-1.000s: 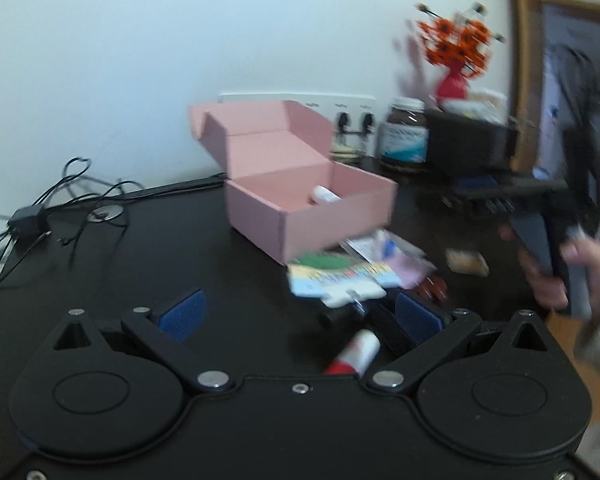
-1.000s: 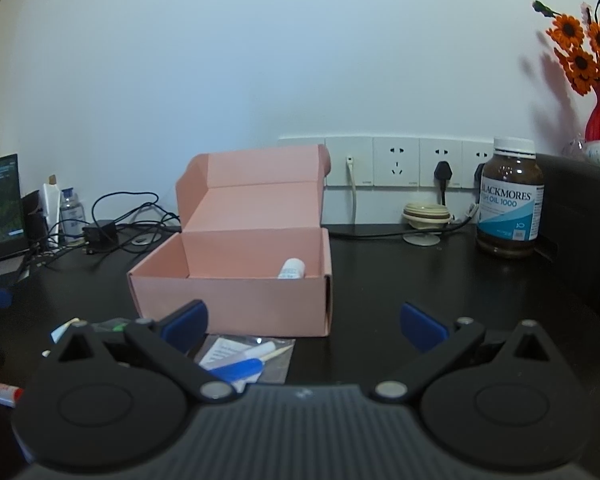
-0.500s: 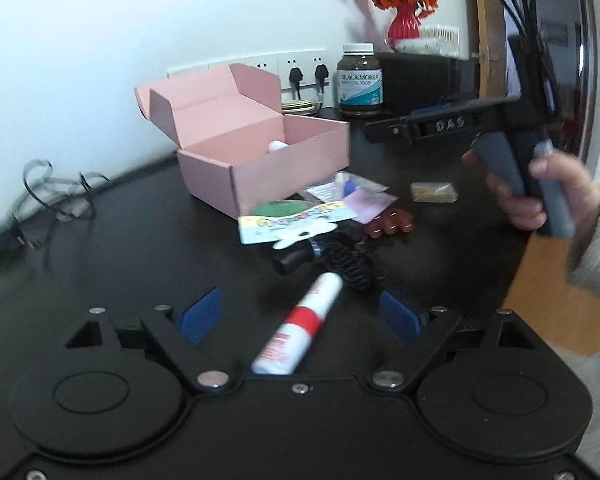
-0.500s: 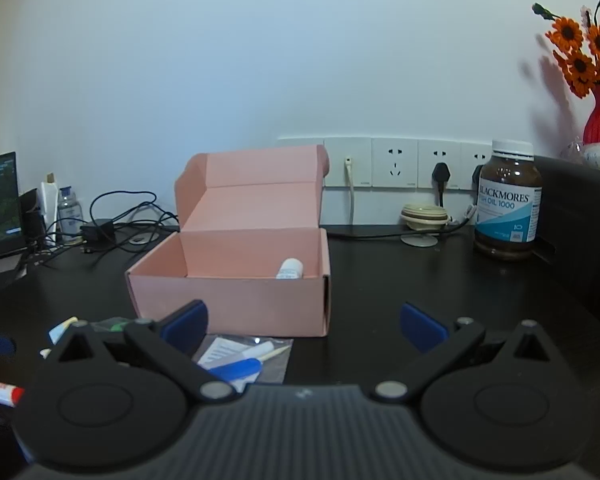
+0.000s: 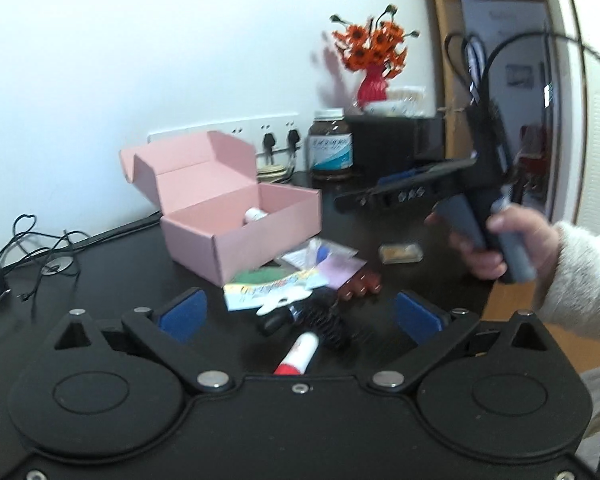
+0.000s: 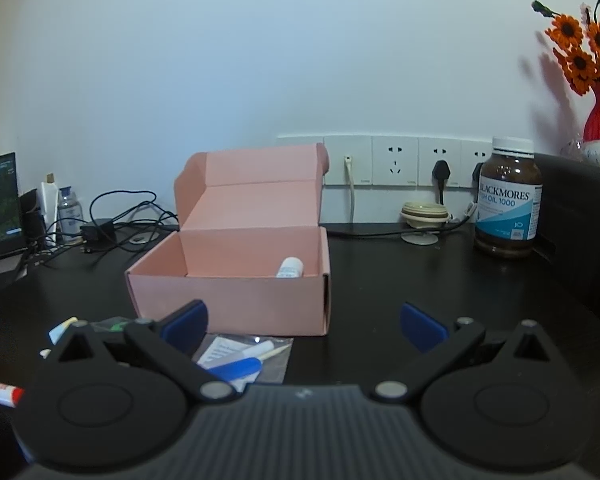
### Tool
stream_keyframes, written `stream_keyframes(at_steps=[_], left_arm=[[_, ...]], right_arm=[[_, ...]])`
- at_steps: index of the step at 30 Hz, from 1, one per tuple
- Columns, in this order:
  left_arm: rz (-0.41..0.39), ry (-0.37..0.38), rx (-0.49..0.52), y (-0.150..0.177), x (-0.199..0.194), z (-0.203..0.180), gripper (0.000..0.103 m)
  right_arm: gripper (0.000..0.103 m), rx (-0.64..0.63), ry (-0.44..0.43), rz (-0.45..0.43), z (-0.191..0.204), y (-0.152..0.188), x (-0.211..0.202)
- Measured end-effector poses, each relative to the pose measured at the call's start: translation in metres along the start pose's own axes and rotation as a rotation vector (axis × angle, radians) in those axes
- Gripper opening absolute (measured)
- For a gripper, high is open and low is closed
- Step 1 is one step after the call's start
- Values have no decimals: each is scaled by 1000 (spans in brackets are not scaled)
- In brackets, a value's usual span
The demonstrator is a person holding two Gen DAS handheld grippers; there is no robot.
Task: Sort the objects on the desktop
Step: 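Lower the open left gripper around the red-and-white tube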
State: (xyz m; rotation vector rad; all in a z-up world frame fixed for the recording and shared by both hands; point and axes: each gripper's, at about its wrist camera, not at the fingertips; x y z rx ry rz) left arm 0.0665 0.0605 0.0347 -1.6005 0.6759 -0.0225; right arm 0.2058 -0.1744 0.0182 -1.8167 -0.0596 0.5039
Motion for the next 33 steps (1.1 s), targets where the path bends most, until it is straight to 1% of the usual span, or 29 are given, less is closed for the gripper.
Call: stream_keyframes(at_steps=[4,6,8,10,13,17,19,23,24,27,30,33], left_arm=[[68,-24,-12,-4,6,3,103],[124,-67,-55,-4,12,8,103],[158,-93,-83,-3,18,13,103],[151,-111,-62,-1,18,13,103],[135,-123,15,0,15,8,103],[134,-114,117,1,13,-2,103],[146,-114,135,2,14,-4,103],[170,-87,98,5,18,0,101],[173,-84,89,5,19,1,98],[192,-67,59,7,20,5,94],[209,-65,55,8,21,5,90],[219,-51,43,8,21,5,90]], right_arm=[[102,5,-1,2,-1,0,0],[102,2,0,3,0,0,0],[102,-2,1,3,0,0,0],[102,-8,2,3,2,0,0],[102,-13,2,5,2,-1,1],[102,-17,3,6,3,-1,1],[102,-16,4,5,2,-1,0],[102,-14,3,7,2,-1,1],[102,-14,3,7,3,-1,1],[102,-15,1,7,2,-1,1],[102,-15,1,8,1,-1,1],[102,-12,1,8,1,-1,1]])
Point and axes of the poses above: each gripper's, at about its wrist camera, not at the fingertips, and x roughly the way its jaws point, z to its left, y to its underside, and after that the axes turned 15 degrees about -x, right-handed
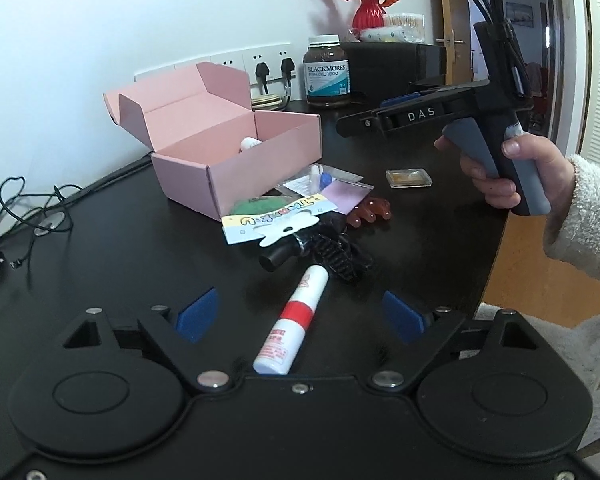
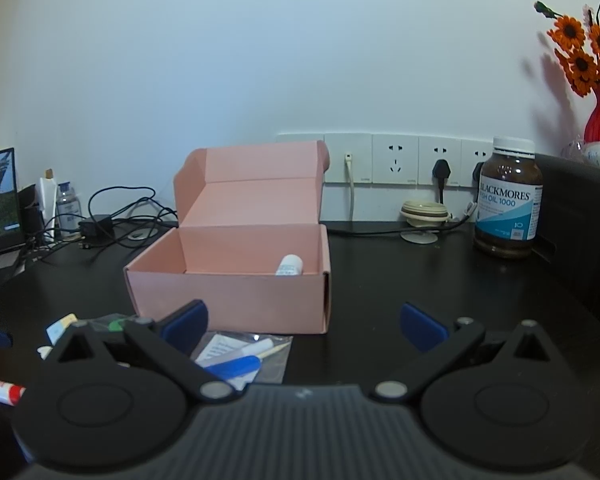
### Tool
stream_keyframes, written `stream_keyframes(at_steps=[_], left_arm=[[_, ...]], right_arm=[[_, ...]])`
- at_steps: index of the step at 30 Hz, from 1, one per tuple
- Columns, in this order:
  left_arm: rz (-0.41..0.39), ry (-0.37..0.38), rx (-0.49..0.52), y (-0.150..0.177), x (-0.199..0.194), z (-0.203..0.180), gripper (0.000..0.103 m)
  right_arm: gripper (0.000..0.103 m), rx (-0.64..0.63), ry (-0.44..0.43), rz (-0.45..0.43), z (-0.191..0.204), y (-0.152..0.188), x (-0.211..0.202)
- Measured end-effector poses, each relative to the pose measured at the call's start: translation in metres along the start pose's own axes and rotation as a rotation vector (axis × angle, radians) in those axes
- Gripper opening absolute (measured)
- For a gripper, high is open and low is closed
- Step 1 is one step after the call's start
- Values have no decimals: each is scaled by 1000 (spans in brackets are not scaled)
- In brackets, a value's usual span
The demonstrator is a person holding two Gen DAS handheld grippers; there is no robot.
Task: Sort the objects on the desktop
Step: 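Lower the open left gripper around the red-and-white tube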
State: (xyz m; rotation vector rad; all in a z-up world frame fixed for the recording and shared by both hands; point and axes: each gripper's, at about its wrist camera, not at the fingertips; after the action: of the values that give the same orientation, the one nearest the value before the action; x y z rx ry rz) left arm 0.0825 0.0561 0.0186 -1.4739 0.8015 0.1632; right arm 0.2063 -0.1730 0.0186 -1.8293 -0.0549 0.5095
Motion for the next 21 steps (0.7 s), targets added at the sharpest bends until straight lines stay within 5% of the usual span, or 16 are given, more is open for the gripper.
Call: stream_keyframes(at_steps=[5,21], left_arm=[[2,2,-8,0,1,1,81],[18,-37,-5,5,7,5,80]], right_arm=[[102,2,0,1,0,0,0],[102,-1,1,2,0,0,1]])
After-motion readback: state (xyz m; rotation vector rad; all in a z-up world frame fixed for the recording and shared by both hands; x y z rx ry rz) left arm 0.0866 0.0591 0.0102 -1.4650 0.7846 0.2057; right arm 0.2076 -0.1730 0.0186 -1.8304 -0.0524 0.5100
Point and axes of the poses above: each gripper's, at about its wrist camera, not at the fingertips, and x roughly the way its jaws point, z to its left, y to its underside, and after that the axes turned 15 degrees about -x, right-handed
